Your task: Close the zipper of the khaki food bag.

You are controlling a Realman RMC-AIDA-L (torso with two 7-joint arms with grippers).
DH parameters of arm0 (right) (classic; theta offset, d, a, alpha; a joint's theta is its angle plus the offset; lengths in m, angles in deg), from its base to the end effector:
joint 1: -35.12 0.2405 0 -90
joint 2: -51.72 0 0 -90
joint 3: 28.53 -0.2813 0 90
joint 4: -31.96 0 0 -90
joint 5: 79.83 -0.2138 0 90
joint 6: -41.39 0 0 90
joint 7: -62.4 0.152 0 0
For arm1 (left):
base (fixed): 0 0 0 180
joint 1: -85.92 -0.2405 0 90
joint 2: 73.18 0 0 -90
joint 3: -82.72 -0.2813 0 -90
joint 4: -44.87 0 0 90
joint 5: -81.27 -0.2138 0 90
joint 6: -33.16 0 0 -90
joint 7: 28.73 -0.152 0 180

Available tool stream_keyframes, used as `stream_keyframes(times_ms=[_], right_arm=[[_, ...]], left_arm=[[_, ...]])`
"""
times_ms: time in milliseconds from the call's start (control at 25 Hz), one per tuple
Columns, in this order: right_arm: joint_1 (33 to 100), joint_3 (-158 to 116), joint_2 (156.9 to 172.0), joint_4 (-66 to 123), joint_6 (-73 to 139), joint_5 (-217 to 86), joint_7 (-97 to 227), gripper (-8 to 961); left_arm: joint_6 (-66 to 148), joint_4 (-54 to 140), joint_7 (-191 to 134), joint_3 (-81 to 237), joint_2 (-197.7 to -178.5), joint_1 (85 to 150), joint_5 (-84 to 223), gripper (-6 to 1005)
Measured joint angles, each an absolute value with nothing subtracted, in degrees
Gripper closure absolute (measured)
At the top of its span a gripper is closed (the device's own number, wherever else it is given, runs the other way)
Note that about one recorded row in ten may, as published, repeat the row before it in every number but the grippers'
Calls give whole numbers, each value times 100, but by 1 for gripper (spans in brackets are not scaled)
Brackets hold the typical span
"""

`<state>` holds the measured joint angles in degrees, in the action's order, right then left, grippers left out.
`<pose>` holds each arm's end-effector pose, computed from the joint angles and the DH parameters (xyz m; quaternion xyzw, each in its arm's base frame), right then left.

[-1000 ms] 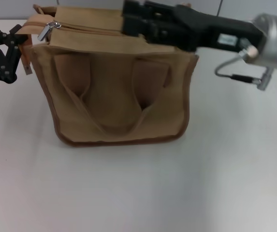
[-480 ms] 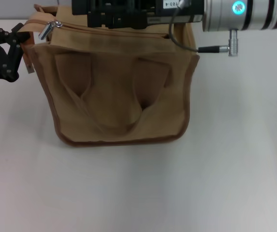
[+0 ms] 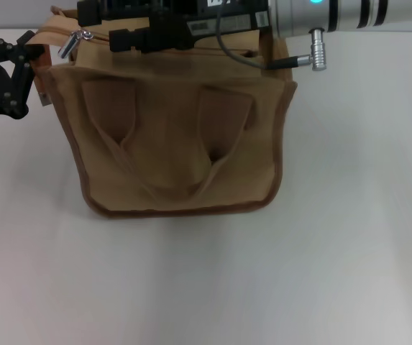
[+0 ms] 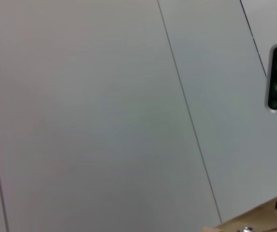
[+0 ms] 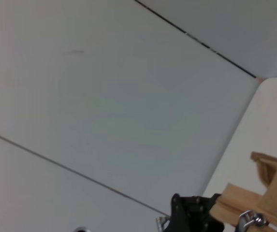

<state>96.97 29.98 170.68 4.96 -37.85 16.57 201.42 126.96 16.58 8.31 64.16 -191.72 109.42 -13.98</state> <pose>0.0509 0.4313 -0.0711 0.8267 -0.4857 -0.2555 0.1236 -0.3226 0.3257 0.0453 -0.8254 -0.0237 -0.3510 0.4415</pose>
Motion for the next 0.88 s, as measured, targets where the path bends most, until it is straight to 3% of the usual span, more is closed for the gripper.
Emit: stream_keyframes(times_ms=[880], right_arm=[[10008, 3036, 17150, 969, -3323, 1596, 20135, 166]], left_arm=[[12834, 1667, 887, 6382, -19175, 11079, -1412, 963]])
